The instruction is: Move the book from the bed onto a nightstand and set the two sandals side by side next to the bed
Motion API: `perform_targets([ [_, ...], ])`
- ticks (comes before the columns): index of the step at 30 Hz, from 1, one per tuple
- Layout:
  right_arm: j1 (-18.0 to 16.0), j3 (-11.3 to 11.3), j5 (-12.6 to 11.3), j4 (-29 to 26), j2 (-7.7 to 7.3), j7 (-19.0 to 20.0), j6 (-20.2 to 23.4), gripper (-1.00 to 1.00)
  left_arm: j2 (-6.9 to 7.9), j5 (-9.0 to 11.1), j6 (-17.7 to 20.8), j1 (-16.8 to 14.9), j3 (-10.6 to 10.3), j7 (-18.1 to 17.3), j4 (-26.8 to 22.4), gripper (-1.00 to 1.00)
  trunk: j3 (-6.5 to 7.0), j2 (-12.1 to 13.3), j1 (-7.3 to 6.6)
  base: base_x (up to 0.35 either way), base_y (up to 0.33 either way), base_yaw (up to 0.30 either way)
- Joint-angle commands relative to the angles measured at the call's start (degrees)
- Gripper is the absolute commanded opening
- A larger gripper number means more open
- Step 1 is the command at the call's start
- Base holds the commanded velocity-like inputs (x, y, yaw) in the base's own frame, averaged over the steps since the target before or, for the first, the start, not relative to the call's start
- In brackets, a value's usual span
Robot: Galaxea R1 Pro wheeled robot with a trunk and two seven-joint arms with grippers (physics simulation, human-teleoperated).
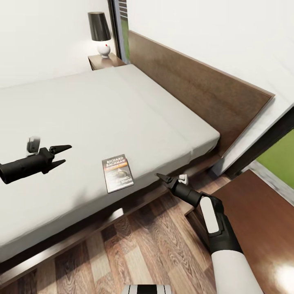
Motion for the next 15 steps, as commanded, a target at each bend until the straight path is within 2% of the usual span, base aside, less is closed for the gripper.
perform_targets([
  [1,-0.03,-0.18,-0.06,-0.02,0.06,0.17,0.55,1.00,0.03,0.70,0.19,-0.03,0.06,0.58,-0.02,1.00,0.02,-0.02,-0.01,0.000,0.000,0.147],
  [4,-0.05,-0.18,-0.19,-0.02,0.05,0.09,1.21,1.00,0.07,1.32,0.22,0.17,0.08,0.53,-0.02,1.00,0.21,-0.02,-0.01,0.000,0.000,0.157],
  [5,-0.18,-0.18,-0.31,0.00,0.09,-0.10,3.34,1.00,-0.19,3.26,0.24,0.84,-0.25,0.41,-0.02,1.00,0.28,-0.02,-0.01,0.000,0.000,0.187],
  [6,-0.20,-0.21,-0.33,0.02,0.08,-0.14,3.78,1.00,-0.30,3.66,0.24,1.07,-0.36,0.31,-0.02,1.00,0.35,-0.02,-0.01,0.000,0.000,0.190],
  [12,-0.29,-0.52,-0.41,0.04,-0.02,-0.22,4.86,1.00,-0.87,4.61,0.24,2.43,-0.67,-0.07,-0.02,1.00,0.78,-0.02,-0.01,0.000,0.000,0.194],
  [15,-0.31,-0.69,-0.45,0.05,-0.15,-0.25,5.27,1.00,-1.92,4.93,0.24,3.81,-0.78,-0.33,-0.02,1.00,0.99,-0.02,-0.01,0.000,0.000,0.198],
])
